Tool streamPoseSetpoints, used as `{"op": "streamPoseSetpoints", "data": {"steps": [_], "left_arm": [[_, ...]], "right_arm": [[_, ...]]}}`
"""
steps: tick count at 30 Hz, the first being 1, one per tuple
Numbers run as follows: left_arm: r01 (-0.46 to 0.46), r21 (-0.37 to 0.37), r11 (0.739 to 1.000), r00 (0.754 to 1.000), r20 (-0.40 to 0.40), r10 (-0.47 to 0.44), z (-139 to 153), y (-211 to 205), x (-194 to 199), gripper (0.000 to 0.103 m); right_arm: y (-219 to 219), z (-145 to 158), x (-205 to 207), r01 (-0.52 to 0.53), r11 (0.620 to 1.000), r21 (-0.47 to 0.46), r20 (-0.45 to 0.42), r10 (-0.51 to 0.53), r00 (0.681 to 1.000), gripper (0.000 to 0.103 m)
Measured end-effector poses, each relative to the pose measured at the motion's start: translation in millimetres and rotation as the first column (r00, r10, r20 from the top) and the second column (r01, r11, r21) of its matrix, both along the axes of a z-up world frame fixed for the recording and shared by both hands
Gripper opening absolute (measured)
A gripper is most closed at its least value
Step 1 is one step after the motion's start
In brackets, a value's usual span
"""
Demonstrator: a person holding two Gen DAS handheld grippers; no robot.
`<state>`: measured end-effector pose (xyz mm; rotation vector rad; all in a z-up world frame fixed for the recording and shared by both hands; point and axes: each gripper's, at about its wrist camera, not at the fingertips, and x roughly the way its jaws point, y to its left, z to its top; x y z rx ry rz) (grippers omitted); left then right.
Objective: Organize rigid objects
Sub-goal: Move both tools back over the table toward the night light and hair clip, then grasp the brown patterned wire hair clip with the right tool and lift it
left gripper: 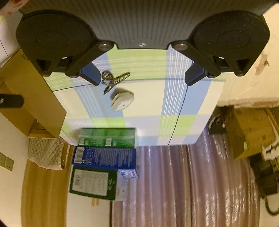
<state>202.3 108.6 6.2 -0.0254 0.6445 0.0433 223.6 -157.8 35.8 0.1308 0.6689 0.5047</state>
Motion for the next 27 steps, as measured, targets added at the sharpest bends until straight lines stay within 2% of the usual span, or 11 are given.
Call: {"op": "streamPoseSetpoints", "data": {"steps": [8,13,18,20,22,25,27], "left_arm": [[-0.019,-0.067,0.998,0.999,-0.038,0.017,-34.6,17.7,15.5,0.101],[-0.038,-0.098,0.994,0.998,-0.056,0.033,-47.1,31.1,33.0,0.100],[-0.054,-0.094,0.994,0.998,-0.017,0.053,-48.9,39.7,43.5,0.100],[-0.052,-0.093,0.994,0.999,-0.007,0.051,-50.3,40.8,49.4,0.100],[-0.050,-0.084,0.995,0.999,-0.003,0.050,-51.8,40.4,56.3,0.100],[-0.032,-0.068,0.997,0.999,0.009,0.033,-52.6,37.6,65.1,0.100],[-0.021,-0.060,0.998,1.000,0.014,0.022,-52.6,36.3,71.1,0.100]], "right_arm": [[35.9,-44.7,14.0,-0.072,0.992,-0.102,-0.009,0.071,0.997,0.092],[55.8,-61.2,32.6,-0.124,0.985,-0.118,-0.021,0.123,0.992,0.092],[74.1,-78.2,53.4,-0.184,0.971,-0.156,-0.024,0.182,0.983,0.091],[78.8,-87.2,62.5,-0.203,0.966,-0.163,-0.031,0.201,0.979,0.088],[82.9,-98.7,71.7,-0.224,0.962,-0.158,-0.052,0.219,0.974,0.077],[87.0,-115.1,82.3,-0.240,0.960,-0.148,-0.097,0.227,0.969,0.066],[91.5,-122.7,86.9,-0.254,0.952,-0.170,-0.094,0.241,0.966,0.061]]}}
